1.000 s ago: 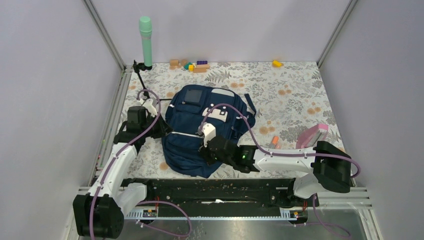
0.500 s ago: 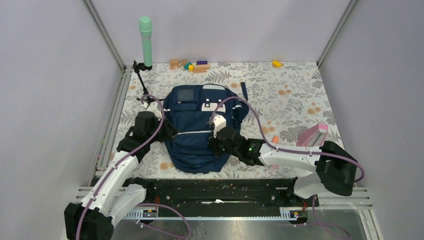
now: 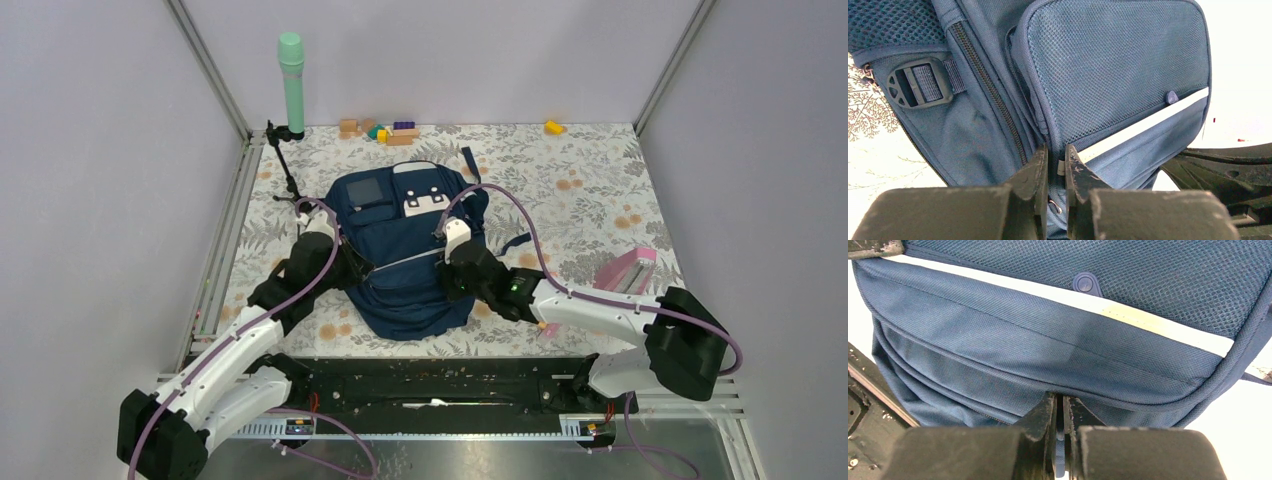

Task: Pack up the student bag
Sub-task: Unzip the student bag at the center of the board, then pick up the stationery from the center of the board, then place the stationery in the student bag.

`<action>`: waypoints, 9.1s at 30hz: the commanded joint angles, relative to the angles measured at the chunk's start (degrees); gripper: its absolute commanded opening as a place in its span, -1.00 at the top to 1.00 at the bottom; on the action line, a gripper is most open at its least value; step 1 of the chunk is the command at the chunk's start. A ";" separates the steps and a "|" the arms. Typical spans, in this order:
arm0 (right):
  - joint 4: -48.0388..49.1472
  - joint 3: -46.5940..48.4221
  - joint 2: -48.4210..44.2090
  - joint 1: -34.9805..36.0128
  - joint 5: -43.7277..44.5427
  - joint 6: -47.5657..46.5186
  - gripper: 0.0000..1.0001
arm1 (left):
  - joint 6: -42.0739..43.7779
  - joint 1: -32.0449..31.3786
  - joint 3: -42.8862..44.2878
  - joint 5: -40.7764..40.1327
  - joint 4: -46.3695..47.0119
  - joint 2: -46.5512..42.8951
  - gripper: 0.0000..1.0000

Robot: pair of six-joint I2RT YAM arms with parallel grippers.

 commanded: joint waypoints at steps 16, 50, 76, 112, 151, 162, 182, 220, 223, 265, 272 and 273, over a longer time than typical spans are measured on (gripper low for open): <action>-0.31 8.80 5.99 8.44 -3.87 0.74 1.00 | -5.89 -4.04 -0.32 2.84 11.12 0.45 1.00; 10.33 25.61 20.25 9.20 -8.32 -15.39 0.81 | -9.51 -4.14 -0.85 4.70 9.89 -3.86 1.00; -9.12 -0.01 -23.17 -7.04 -0.67 -3.69 -0.51 | 39.63 -7.74 25.57 13.59 -15.46 11.14 -0.94; -10.79 -13.04 -38.09 -17.64 1.92 2.73 -0.71 | 48.64 -20.39 28.52 -19.71 -11.40 23.14 -0.74; -22.01 -15.40 -17.00 -27.08 8.82 18.86 -0.26 | 43.14 -20.40 22.95 -15.35 -2.95 8.02 1.00; -20.44 -12.58 -10.03 -27.18 10.22 18.37 -0.18 | 43.05 -20.37 23.13 -15.76 -3.23 7.58 1.00; -23.73 -6.22 0.90 -27.18 7.50 22.45 -0.09 | 43.10 -20.39 23.30 -15.78 -3.49 7.34 1.00; -23.13 6.42 -16.20 -12.65 -38.34 19.27 1.00 | 42.70 -20.40 23.59 -14.14 -3.84 6.97 1.00; -14.45 5.53 -14.24 -12.38 -40.68 25.54 1.00 | 42.79 -20.37 23.56 -14.11 -3.84 6.78 1.00; 30.52 5.32 8.86 -1.00 20.40 40.89 0.24 | 42.61 -20.40 23.48 -13.23 -3.84 6.98 1.00; 36.63 2.14 8.07 -0.15 20.11 35.71 -0.15 | 42.79 -20.38 23.48 -13.41 -3.84 6.77 1.00; 37.13 1.69 7.87 -0.07 20.11 35.35 -0.13 | 42.79 -20.35 23.48 -13.44 -3.82 6.77 1.00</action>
